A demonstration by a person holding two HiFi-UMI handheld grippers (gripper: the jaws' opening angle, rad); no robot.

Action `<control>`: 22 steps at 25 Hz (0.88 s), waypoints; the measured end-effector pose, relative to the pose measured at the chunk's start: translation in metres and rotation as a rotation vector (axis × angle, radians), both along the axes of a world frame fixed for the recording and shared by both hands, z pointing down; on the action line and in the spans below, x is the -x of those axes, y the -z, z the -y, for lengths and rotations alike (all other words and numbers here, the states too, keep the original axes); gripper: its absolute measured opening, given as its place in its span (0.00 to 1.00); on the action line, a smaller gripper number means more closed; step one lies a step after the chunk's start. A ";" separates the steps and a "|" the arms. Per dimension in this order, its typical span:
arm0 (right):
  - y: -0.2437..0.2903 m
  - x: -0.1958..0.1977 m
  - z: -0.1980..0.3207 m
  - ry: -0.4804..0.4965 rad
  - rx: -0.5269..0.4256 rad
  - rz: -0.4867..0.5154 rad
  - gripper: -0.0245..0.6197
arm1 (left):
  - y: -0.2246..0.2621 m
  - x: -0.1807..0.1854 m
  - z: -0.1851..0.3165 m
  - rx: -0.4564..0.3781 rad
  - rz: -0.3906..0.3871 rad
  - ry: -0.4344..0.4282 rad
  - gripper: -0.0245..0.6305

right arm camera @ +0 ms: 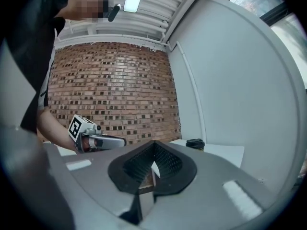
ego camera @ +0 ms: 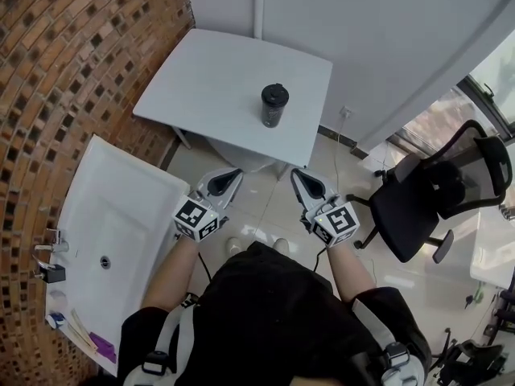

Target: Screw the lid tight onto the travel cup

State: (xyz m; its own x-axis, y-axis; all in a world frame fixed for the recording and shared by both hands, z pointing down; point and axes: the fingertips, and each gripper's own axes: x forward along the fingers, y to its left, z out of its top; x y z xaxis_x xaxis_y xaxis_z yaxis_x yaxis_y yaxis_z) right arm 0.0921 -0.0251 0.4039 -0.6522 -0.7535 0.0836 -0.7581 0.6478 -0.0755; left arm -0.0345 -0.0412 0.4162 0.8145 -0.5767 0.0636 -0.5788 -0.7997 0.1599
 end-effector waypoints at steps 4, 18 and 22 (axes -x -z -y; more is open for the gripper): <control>0.005 -0.015 -0.001 -0.014 -0.019 -0.020 0.04 | 0.008 0.005 -0.005 -0.021 -0.011 0.030 0.04; 0.014 -0.017 0.008 -0.035 -0.040 0.027 0.04 | 0.012 0.011 0.007 0.014 -0.093 0.091 0.04; 0.015 -0.021 0.012 -0.043 -0.041 0.027 0.04 | 0.007 0.007 0.010 -0.016 -0.026 0.092 0.04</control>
State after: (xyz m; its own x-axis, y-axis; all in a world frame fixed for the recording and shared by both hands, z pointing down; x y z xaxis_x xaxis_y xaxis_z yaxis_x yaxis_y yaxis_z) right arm 0.1134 -0.0369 0.3888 -0.6206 -0.7833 0.0354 -0.7834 0.6175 -0.0703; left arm -0.0413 -0.0511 0.4096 0.7593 -0.6499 0.0334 -0.6456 -0.7459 0.1638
